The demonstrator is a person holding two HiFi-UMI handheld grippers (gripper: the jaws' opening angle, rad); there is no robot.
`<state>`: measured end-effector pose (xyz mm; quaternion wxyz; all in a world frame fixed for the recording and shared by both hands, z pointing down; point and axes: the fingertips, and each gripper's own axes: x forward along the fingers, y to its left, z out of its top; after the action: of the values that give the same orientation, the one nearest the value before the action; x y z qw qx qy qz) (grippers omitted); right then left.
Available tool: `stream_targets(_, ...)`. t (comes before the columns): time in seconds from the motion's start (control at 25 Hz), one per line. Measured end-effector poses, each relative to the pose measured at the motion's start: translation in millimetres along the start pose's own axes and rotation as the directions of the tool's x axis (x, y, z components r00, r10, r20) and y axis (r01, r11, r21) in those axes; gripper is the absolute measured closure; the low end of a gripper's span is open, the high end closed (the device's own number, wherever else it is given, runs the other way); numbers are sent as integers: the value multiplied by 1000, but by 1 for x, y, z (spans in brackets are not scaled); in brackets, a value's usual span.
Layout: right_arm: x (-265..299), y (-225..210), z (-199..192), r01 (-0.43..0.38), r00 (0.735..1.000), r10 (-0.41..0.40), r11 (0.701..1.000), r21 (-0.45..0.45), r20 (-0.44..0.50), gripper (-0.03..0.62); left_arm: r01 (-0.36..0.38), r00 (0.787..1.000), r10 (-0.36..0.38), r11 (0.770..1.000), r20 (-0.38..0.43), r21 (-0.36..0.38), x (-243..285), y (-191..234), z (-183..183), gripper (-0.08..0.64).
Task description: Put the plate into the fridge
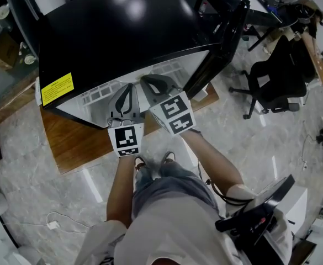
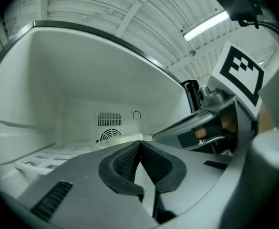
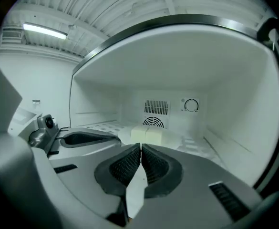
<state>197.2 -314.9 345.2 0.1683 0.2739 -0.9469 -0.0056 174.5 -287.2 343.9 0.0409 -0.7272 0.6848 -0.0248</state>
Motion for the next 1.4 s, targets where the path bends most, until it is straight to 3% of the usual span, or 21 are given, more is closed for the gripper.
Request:
stream_targets(0.52, 3, -6, 7, -39, 999, 37, 998, 50, 38, 569, -13, 1000, 13, 999, -6, -36, 10, 0, 3, 541)
stream_targets(0.92, 14, -6, 19, -45, 991, 38, 998, 53, 126, 569, -36, 999, 35, 997, -27, -61, 10, -3, 7, 541)
stream_targets(1.08, -11, 3, 34, -52, 980, 42, 998, 42, 195, 569, -59, 998, 57, 995, -20, -78, -1, -1, 17, 541)
stream_targets(1.4, -84, 13, 23, 1, 980, -10, 999, 44, 199, 570, -107, 994, 107, 979, -13, -175, -39, -27, 38, 541)
